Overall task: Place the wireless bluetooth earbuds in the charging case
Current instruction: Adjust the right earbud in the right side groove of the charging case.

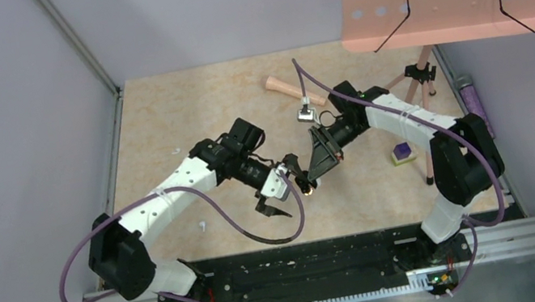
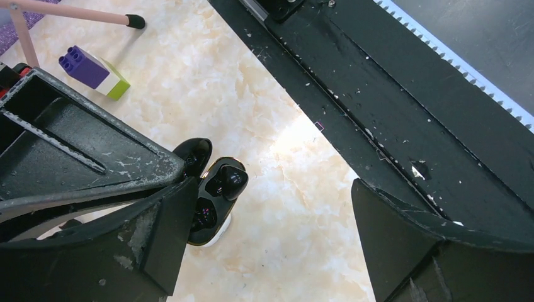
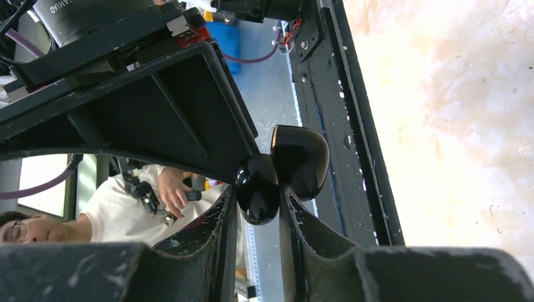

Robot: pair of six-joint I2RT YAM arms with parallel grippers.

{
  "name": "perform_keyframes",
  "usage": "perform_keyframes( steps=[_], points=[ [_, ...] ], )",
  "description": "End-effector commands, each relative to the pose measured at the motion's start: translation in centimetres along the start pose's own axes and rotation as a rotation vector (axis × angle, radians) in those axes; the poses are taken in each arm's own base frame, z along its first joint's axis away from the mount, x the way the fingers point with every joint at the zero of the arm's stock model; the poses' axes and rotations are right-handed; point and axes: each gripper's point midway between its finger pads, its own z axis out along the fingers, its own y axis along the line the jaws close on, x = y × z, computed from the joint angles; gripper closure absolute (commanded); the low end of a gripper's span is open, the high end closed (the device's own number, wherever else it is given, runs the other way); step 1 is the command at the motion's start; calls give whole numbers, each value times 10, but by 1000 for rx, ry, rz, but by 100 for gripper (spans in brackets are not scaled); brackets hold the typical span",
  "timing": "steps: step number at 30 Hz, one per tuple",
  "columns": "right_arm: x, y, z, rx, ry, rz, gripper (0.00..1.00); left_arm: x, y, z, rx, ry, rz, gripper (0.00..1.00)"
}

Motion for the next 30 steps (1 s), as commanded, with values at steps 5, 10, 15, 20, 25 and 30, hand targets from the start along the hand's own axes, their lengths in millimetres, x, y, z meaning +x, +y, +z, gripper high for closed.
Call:
perform_keyframes(
  steps=[5, 10, 15, 20, 25, 30],
  points=[
    [-1, 30, 3, -76, 4, -79, 100, -19, 37, -7, -135, -24, 162, 1],
    [-2, 28, 3, -76, 6, -73, 100, -28, 42, -13, -194, -33, 177, 1],
    [-2, 27, 4, -76, 7, -69, 100, -32, 44, -17, -230, -27, 180, 1],
    [-2, 26, 4, -76, 7, -68, 100, -40, 49, -22, -296, -50, 190, 1],
    [-1, 26, 4, -72, 6, -71, 100, -43, 56, -28, -362, -48, 202, 1],
    [-1, 26, 4, -70, 7, -70, 100, -45, 58, -33, -395, -37, 168, 1]
  ],
)
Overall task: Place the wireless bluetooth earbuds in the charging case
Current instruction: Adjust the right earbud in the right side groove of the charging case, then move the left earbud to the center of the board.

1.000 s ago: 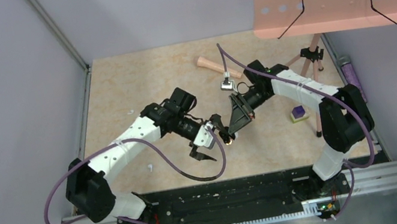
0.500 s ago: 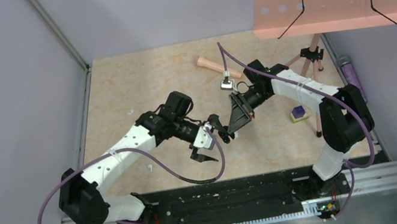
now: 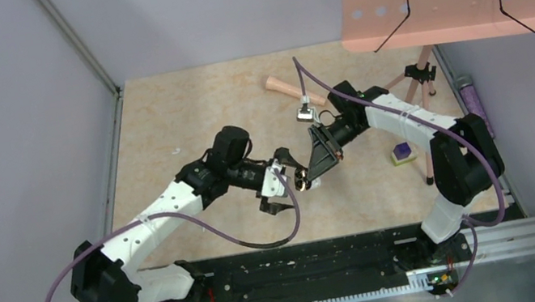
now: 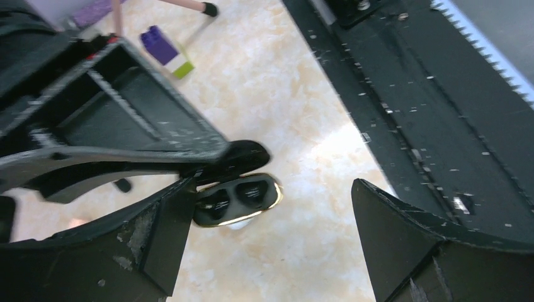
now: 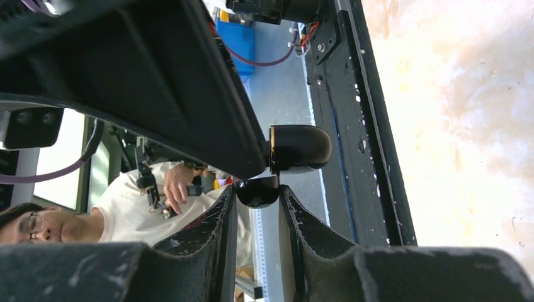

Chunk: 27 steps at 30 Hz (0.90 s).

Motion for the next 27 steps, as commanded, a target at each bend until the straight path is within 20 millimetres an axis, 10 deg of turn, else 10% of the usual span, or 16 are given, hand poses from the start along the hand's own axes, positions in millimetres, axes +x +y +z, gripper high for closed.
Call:
perform_keyframes(
  steps=[1, 13, 17, 22, 27],
  points=[
    [0, 17, 4, -23, 13, -71, 100, -40, 45, -14, -169, -57, 182, 1],
    [0, 10, 5, 5, 15, -62, 100, -60, 43, -43, -313, -45, 122, 1],
    [-3, 4, 4, 46, 11, -58, 100, -58, 66, -75, -622, -61, -94, 1],
    [-7, -1, 3, 108, -3, -60, 100, -27, 101, -150, -1190, -47, -521, 1],
    [-14, -15, 0, 246, -59, -28, 100, 34, 93, -194, -1463, 169, -937, 1]
  ],
)
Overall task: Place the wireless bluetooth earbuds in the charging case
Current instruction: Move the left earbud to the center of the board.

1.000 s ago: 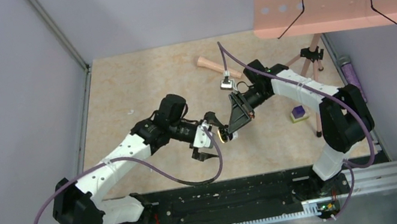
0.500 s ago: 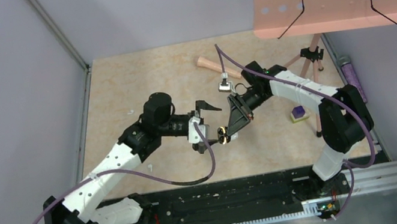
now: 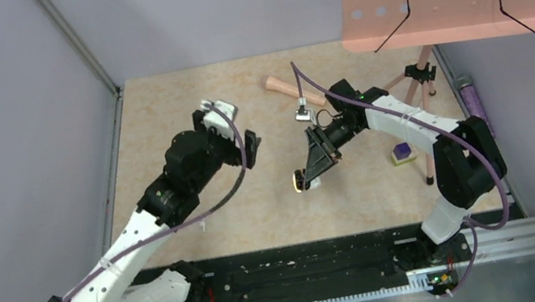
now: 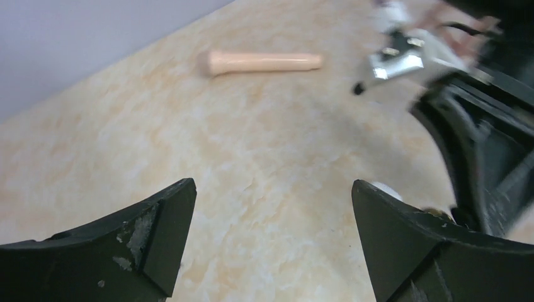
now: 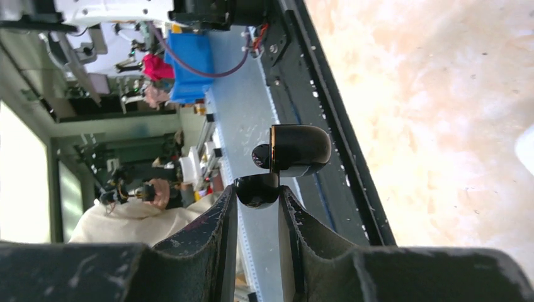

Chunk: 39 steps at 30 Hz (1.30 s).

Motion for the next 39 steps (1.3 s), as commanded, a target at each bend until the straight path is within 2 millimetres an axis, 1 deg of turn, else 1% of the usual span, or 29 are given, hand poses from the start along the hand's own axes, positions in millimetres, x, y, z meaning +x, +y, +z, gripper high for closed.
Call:
perform_keyframes(
  steps=[1, 3, 5, 7, 8, 10, 13, 14, 15, 17, 18, 20, 21, 25, 30, 33, 37, 39],
  points=[
    [-13, 2, -4, 128, -83, -57, 100, 35, 74, -10, -460, 209, -384, 1],
    [-11, -5, -4, 180, -100, -44, 100, 60, 96, -14, -604, 259, -506, 3],
    [-8, -8, -3, 208, -115, -30, 100, 84, 113, -18, -703, 278, -646, 5],
    [-5, -8, -3, 213, -132, -25, 100, 110, 125, -25, -812, 329, -794, 6],
    [-4, -9, -2, 211, -138, -22, 100, 124, 128, -28, -867, 376, -841, 6],
    [-3, -9, -1, 209, -150, -18, 100, 144, 130, -30, -950, 475, -873, 4],
    [-2, -11, -1, 208, -156, -13, 100, 168, 134, -31, -1058, 562, -894, 2],
    [-2, -12, 0, 208, -155, -11, 100, 175, 137, -32, -1102, 578, -904, 3],
    [-2, -12, 0, 207, -155, -9, 100, 183, 140, -33, -1147, 593, -917, 7],
    [-2, -11, 1, 203, -153, -8, 100, 195, 146, -32, -1190, 607, -931, 22],
    [-1, -11, 1, 202, -150, -5, 100, 200, 148, -32, -1211, 609, -946, 27],
    [0, -11, 2, 197, -146, -4, 100, 207, 155, -31, -1249, 607, -964, 32],
    [1, -10, 2, 192, -143, -4, 100, 212, 158, -30, -1256, 614, -973, 33],
    [6, -12, 5, 180, -127, 9, 100, 230, 162, -10, -1189, 686, -1007, 34],
    [7, -11, 7, 170, -119, 10, 100, 243, 162, 4, -1165, 732, -1013, 37],
    [7, -11, 7, 164, -116, 12, 100, 250, 163, 5, -1184, 749, -1016, 43],
    [7, -10, 8, 156, -110, 11, 100, 258, 166, 5, -1206, 755, -1020, 44],
    [8, -11, 9, 156, -106, 14, 100, 262, 168, 4, -1222, 755, -1024, 47]
  ],
)
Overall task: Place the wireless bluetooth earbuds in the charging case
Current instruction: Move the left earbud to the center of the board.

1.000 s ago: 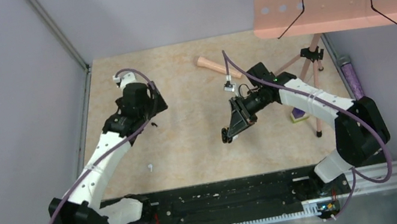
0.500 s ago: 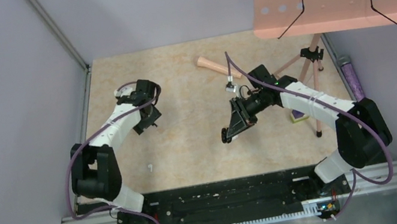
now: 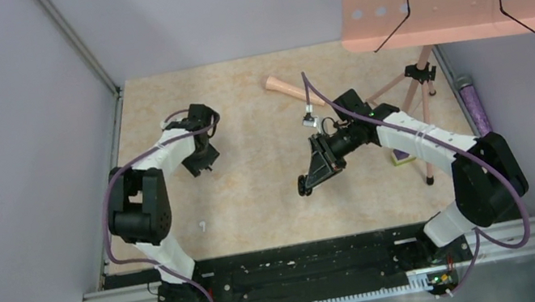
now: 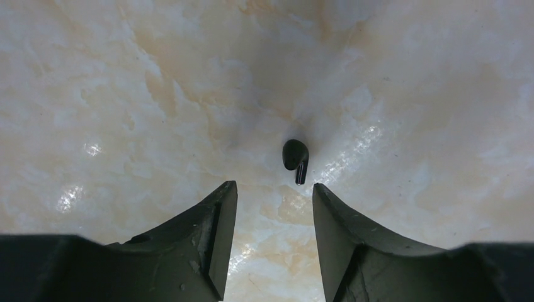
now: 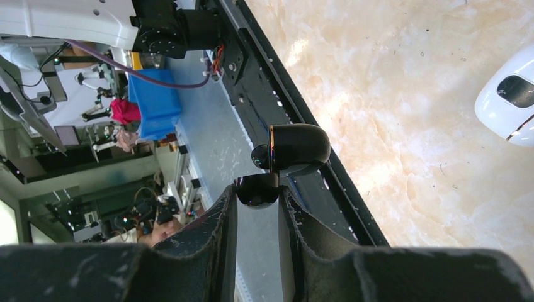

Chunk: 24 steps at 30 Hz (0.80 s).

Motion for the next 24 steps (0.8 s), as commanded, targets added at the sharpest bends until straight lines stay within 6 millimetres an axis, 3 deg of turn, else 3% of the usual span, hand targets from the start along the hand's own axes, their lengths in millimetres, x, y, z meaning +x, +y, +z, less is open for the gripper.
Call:
perform_keyframes(
  steps=[1, 24],
  points=[
    [0, 10, 2, -38, 4, -36, 100, -18, -7, 3, -1, -41, -113, 48],
    [3, 12, 6, -44, 21, -37, 100, -21, -16, 25, -28, -27, -131, 59]
  ],
)
